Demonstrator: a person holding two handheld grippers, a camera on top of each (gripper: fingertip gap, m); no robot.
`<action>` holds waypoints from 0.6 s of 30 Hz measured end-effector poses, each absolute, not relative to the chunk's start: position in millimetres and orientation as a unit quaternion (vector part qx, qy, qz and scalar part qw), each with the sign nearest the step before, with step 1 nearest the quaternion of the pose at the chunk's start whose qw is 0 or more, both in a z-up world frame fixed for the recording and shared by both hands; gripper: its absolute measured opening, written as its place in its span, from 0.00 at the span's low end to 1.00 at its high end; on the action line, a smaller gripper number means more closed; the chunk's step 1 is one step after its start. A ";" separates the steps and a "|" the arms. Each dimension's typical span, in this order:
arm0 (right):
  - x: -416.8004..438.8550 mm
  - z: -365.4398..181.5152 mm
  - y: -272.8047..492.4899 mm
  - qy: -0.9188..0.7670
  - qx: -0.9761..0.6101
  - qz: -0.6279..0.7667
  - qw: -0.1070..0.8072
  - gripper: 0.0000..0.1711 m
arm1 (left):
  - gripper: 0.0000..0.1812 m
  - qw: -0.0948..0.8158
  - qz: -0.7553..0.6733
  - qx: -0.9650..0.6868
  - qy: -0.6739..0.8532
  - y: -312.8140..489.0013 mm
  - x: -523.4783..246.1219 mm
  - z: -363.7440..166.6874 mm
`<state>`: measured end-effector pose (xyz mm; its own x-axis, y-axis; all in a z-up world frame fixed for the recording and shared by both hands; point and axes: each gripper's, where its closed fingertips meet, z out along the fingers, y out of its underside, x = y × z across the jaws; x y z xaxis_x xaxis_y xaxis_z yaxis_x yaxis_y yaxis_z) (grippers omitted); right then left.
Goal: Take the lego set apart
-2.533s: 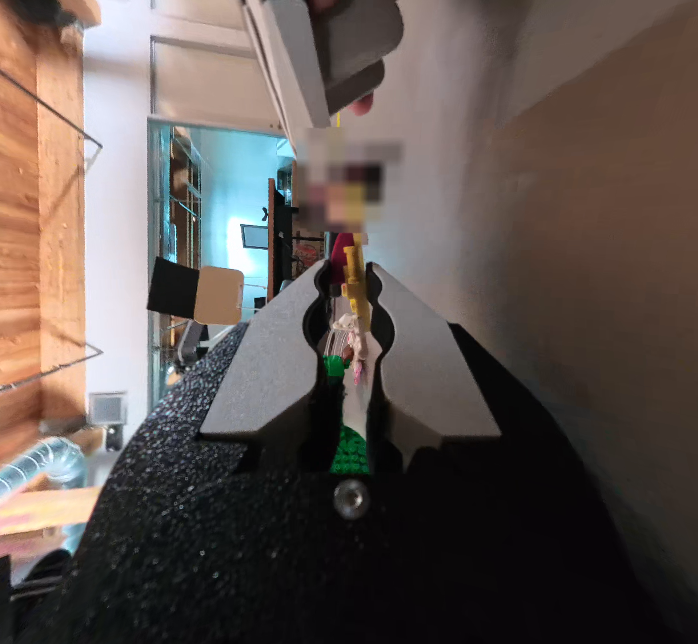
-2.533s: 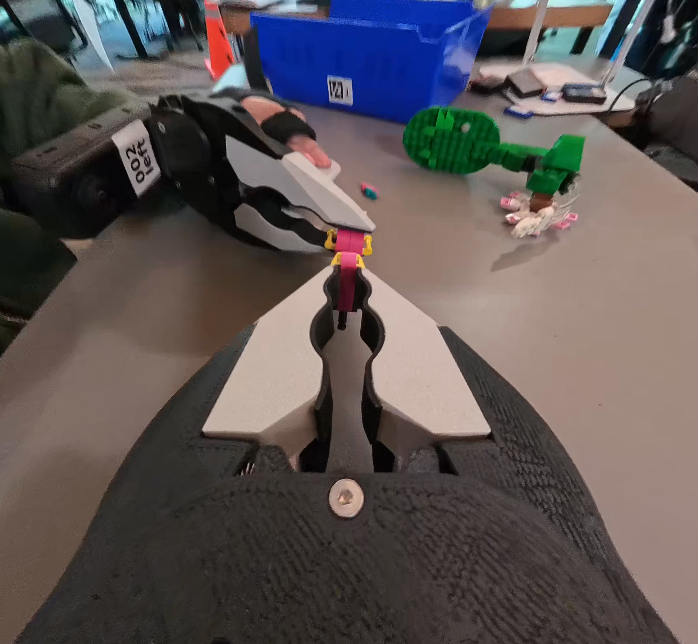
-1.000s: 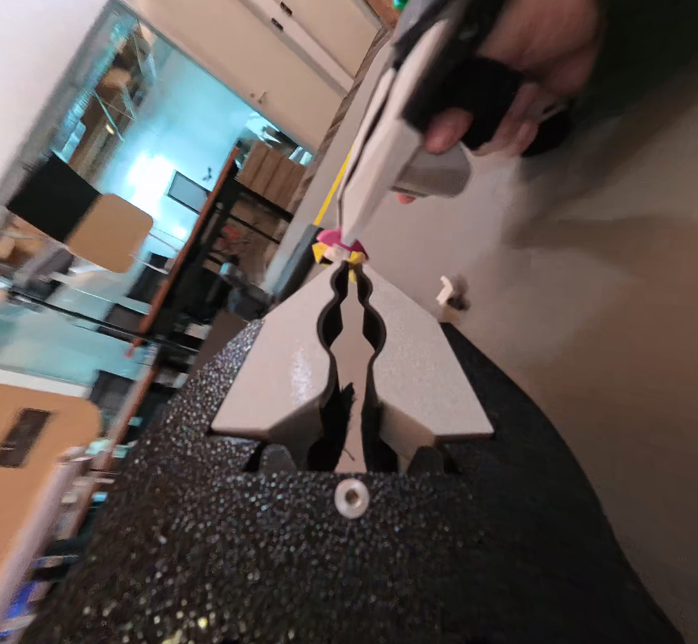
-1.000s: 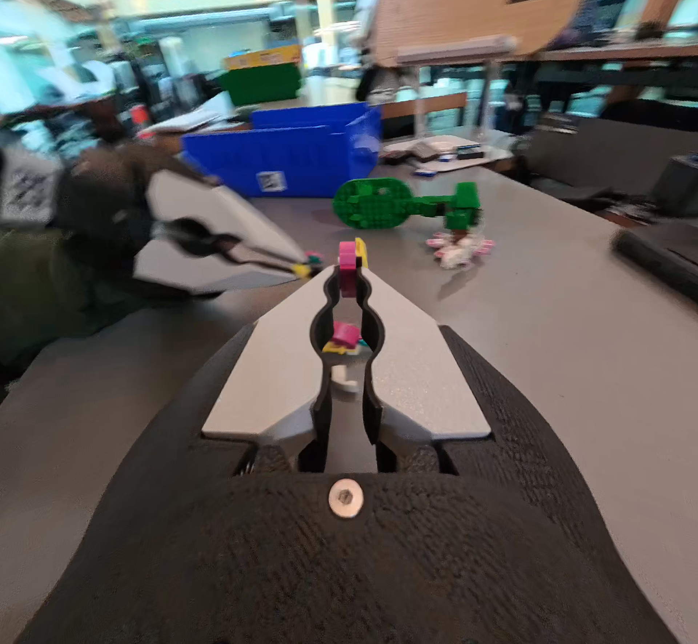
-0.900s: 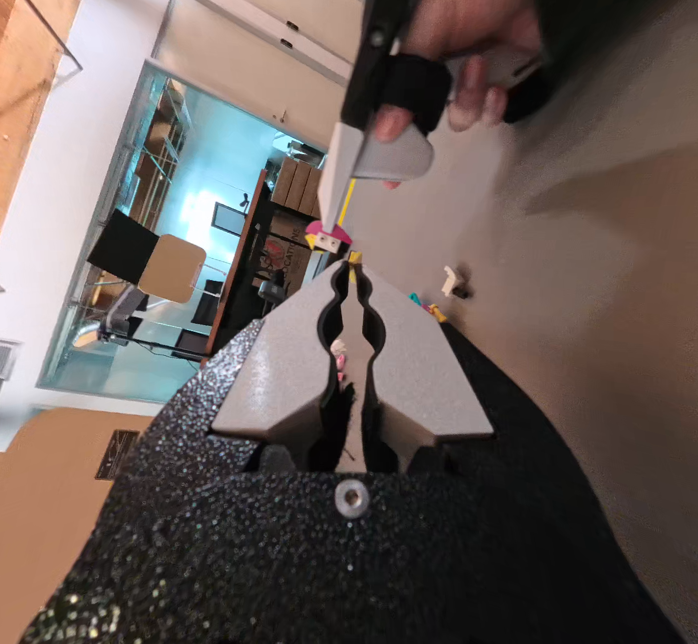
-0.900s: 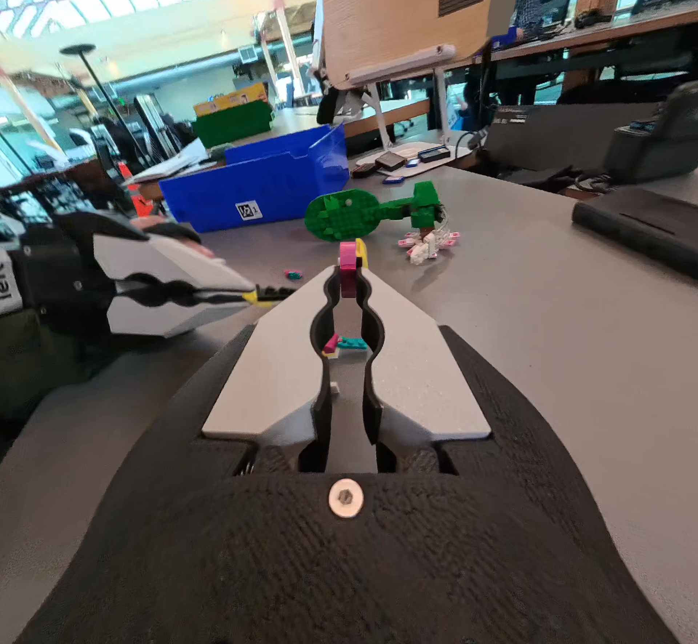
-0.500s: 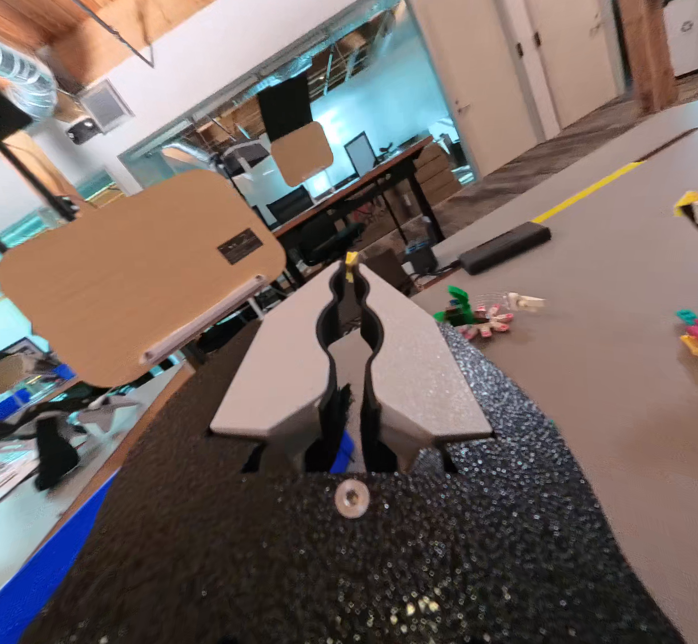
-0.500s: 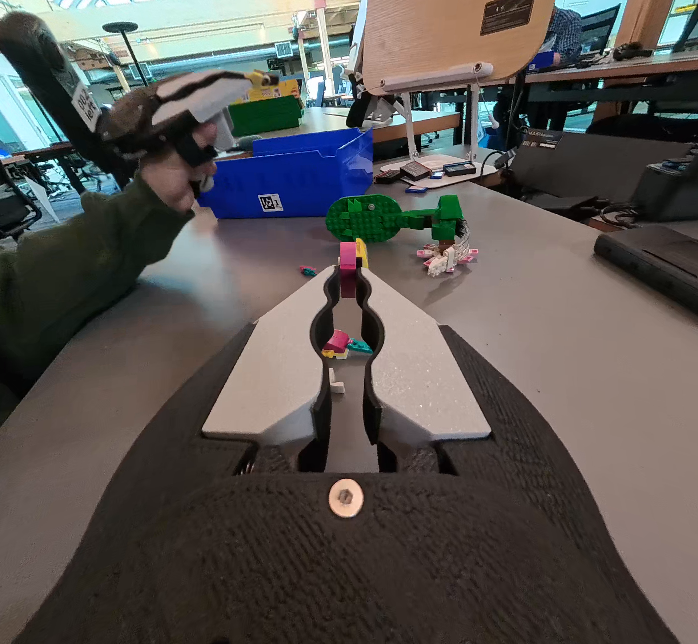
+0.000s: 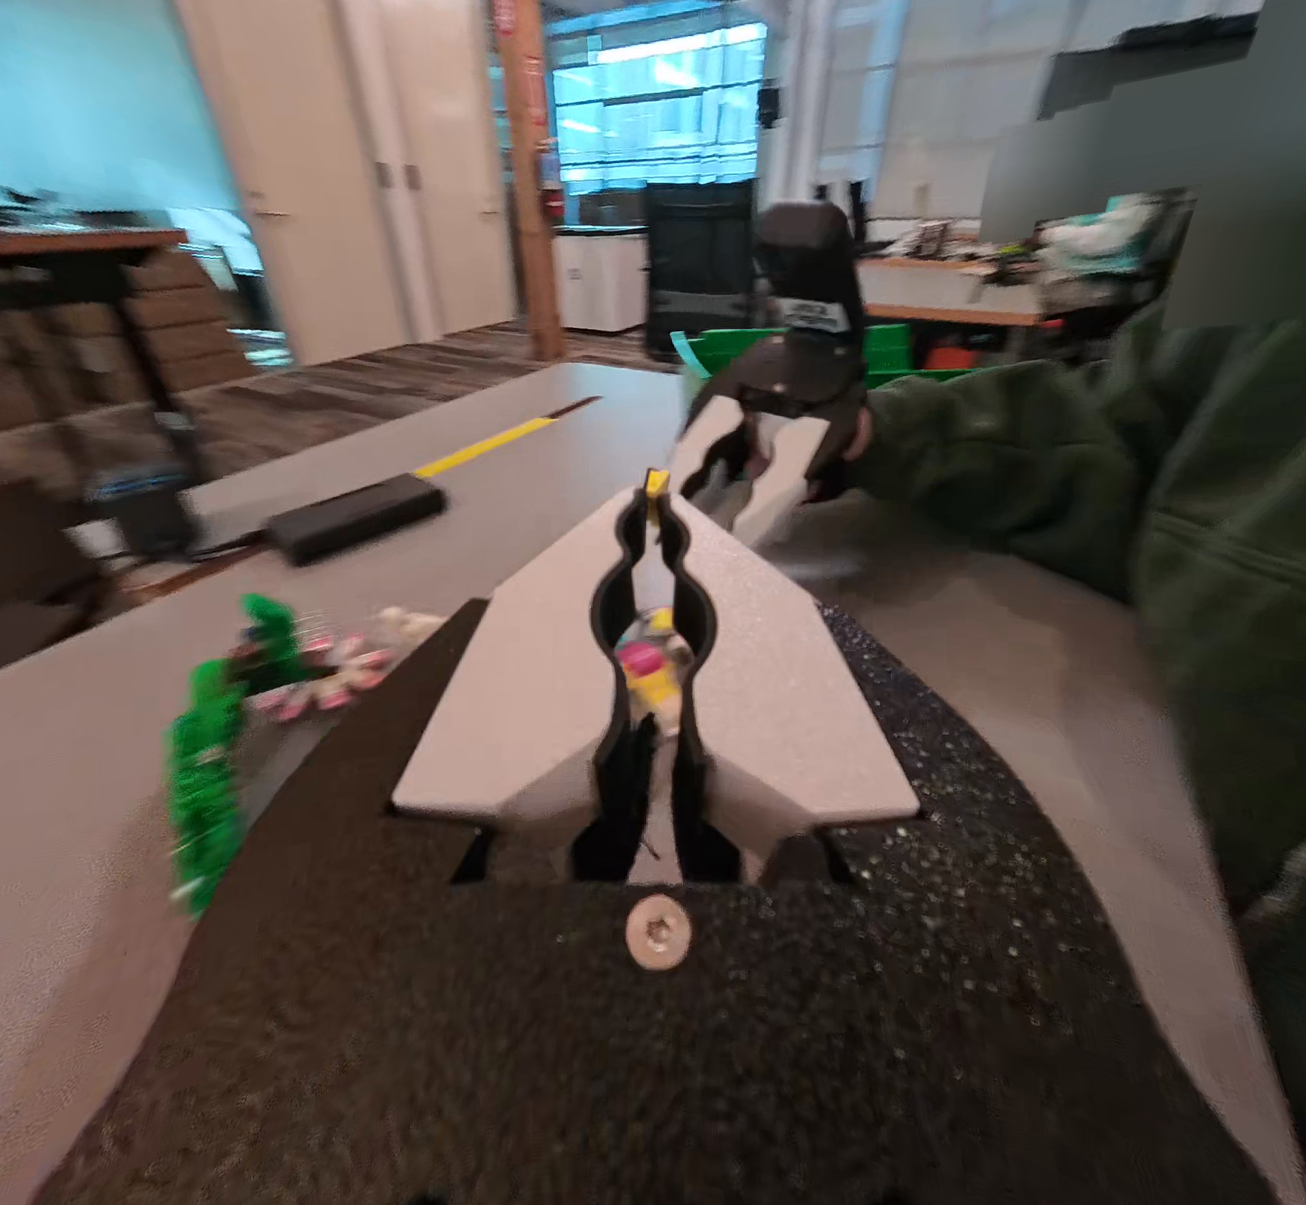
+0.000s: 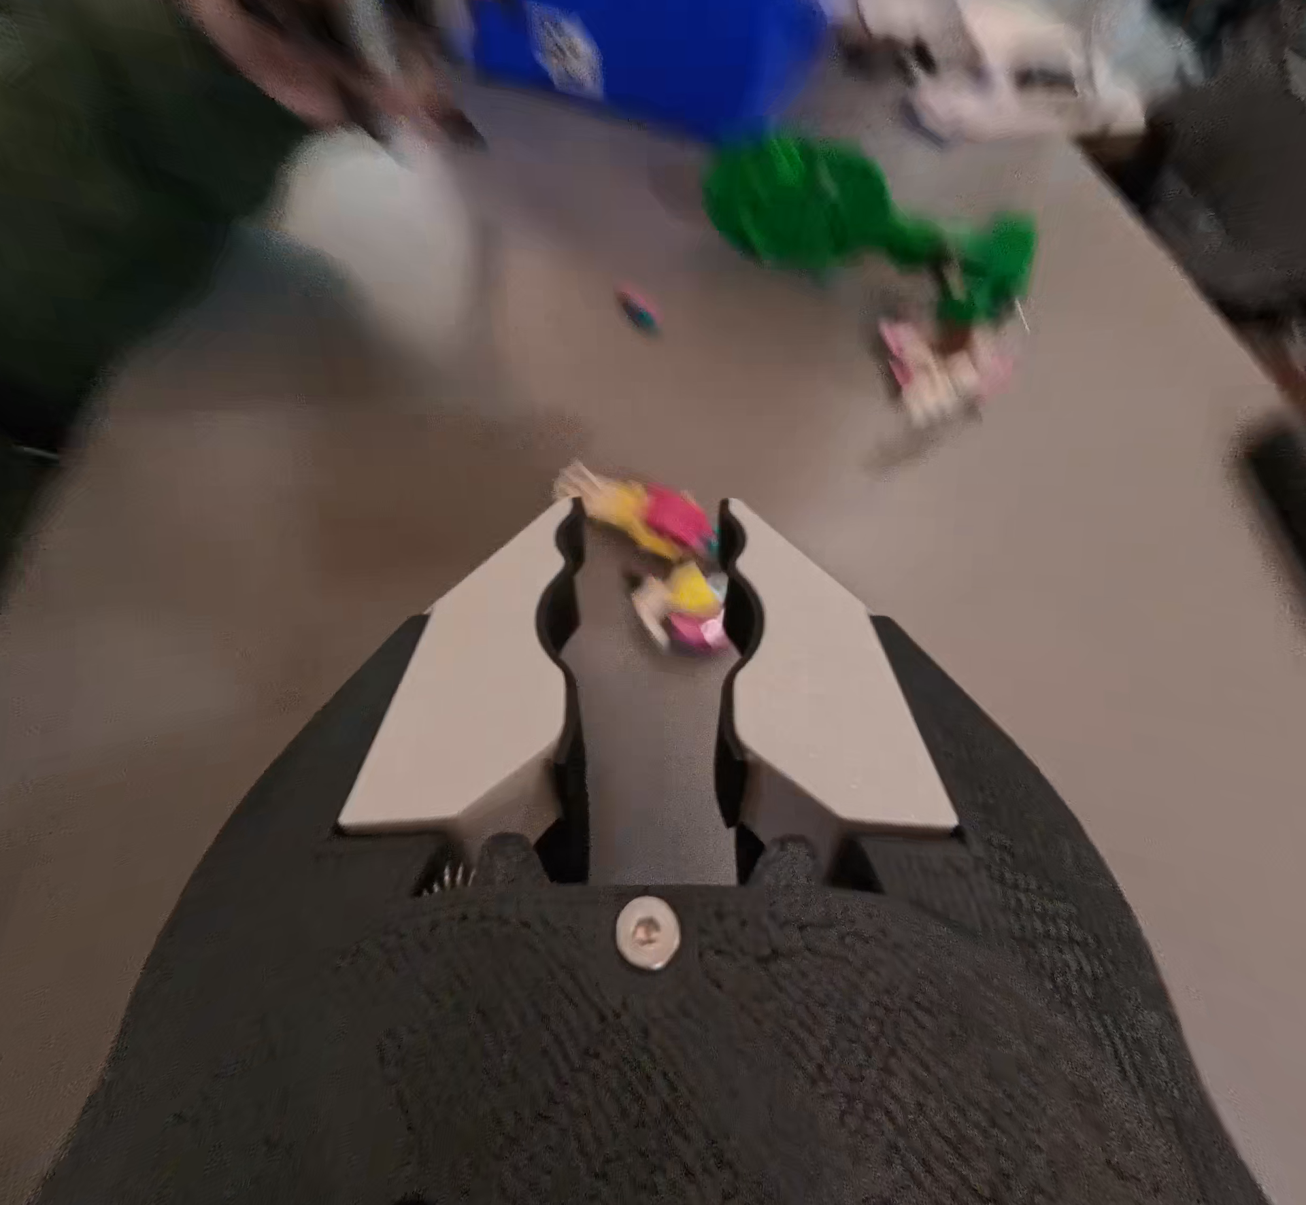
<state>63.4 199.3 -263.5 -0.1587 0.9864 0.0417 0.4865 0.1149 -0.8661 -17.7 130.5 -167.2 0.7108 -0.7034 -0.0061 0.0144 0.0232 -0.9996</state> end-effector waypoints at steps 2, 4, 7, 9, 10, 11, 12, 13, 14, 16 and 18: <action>56.4 -223.5 161.6 -0.655 -0.468 0.471 0.360 0.12 | 0.01 0.639 -0.335 -0.633 0.280 127.6 4.7 -168.5; 54.5 -199.2 141.7 -0.636 -0.425 0.529 0.367 0.11 | 0.01 0.619 -0.382 -0.623 0.287 125.9 22.3 -170.1; 53.4 -185.8 130.5 -0.615 -0.406 0.574 0.357 0.10 | 0.01 0.594 -0.424 -0.614 0.300 122.7 41.8 -173.6; 53.9 -185.6 127.2 -0.615 -0.401 0.582 0.351 0.07 | 0.01 0.583 -0.436 -0.614 0.307 121.4 49.9 -176.0; 54.3 -184.9 125.7 -0.614 -0.396 0.585 0.351 0.05 | 0.01 0.579 -0.436 -0.615 0.309 121.6 52.4 -177.5; 55.2 -182.9 123.6 -0.612 -0.390 0.592 0.351 0.05 | 0.01 0.576 -0.436 -0.618 0.310 121.9 54.2 -179.3; 56.1 -181.3 122.1 -0.610 -0.387 0.599 0.347 0.03 | 0.01 0.573 -0.436 -0.620 0.311 122.1 55.6 -180.4; 56.5 -181.6 121.9 -0.610 -0.387 0.600 0.344 0.03 | 0.01 0.573 -0.437 -0.619 0.311 122.1 56.2 -180.8; 56.3 -183.7 123.2 -0.614 -0.389 0.593 0.346 0.02 | 0.01 0.572 -0.432 -0.624 0.309 123.4 55.8 -182.9; 53.5 -187.8 129.8 -0.619 -0.398 0.570 0.366 0.02 | 0.01 0.591 -0.395 -0.634 0.305 129.8 52.4 -186.3; 48.8 -190.2 138.5 -0.610 -0.414 0.550 0.392 0.02 | 0.01 0.628 -0.309 -0.641 0.316 137.4 47.1 -188.2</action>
